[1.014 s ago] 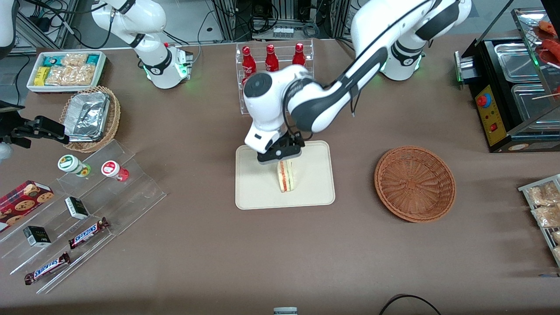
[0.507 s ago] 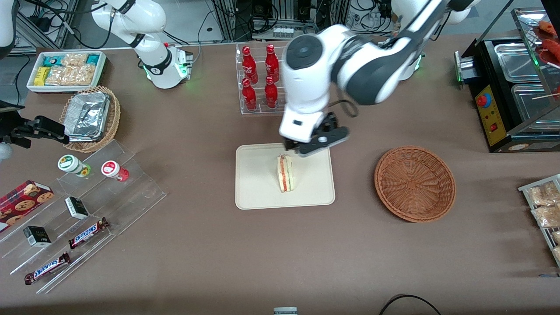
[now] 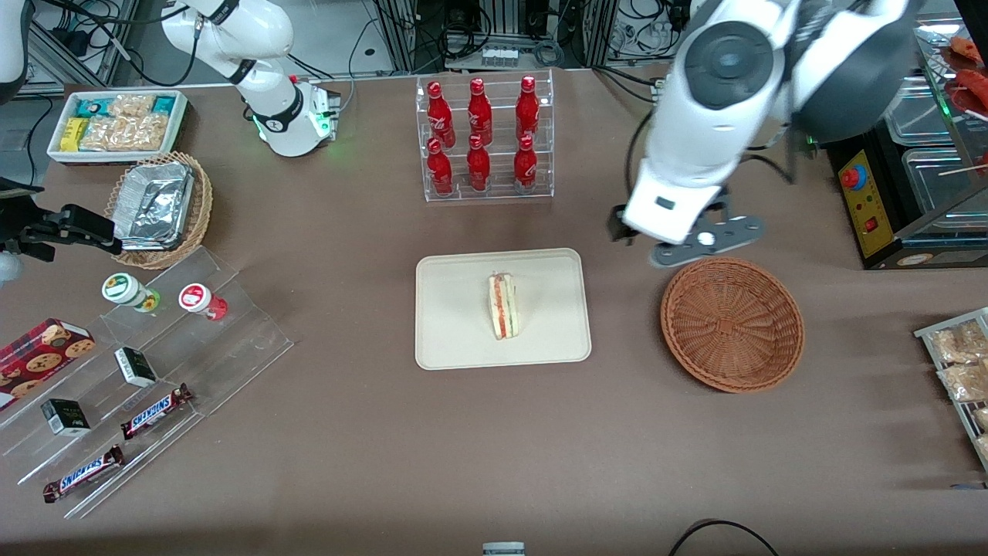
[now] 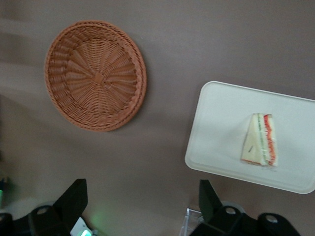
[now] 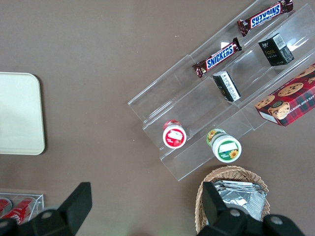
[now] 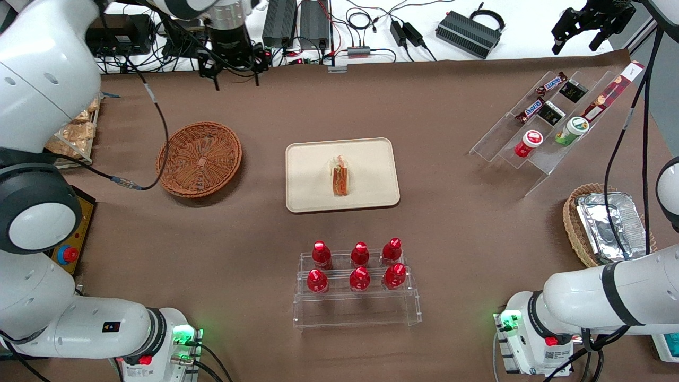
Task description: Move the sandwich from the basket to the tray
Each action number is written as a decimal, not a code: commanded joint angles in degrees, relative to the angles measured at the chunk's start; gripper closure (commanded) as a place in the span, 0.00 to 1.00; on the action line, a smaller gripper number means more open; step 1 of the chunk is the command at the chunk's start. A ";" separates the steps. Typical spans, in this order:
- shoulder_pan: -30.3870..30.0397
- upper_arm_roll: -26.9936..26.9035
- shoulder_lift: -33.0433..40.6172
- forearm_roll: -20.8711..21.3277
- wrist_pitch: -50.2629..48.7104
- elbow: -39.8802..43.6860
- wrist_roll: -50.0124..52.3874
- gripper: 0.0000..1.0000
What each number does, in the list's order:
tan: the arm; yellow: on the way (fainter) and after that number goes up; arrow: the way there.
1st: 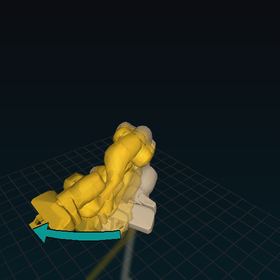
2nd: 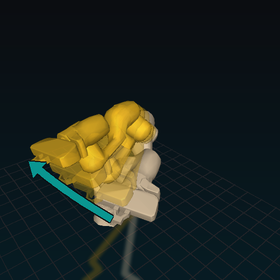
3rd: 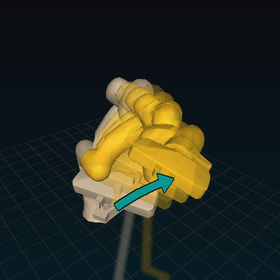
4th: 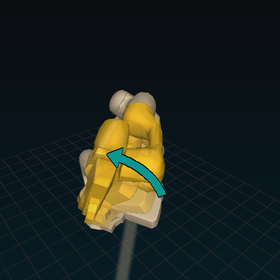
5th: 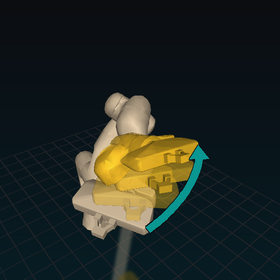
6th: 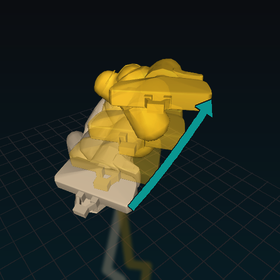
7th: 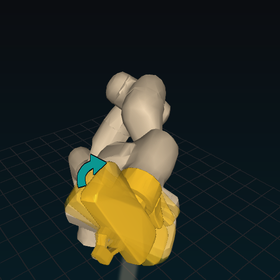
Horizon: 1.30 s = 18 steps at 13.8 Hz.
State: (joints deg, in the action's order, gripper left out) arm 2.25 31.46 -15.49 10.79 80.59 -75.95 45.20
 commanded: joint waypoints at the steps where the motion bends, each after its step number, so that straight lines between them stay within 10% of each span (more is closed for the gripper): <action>1: -3.91 0.00 2.91 -2.17 -2.45 -1.39 -6.34 0.00; 18: -3.92 -23.37 14.60 -7.01 -6.32 -7.62 -42.47 0.00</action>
State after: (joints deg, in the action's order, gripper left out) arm -2.06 9.53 -3.52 4.73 73.66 -80.62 4.75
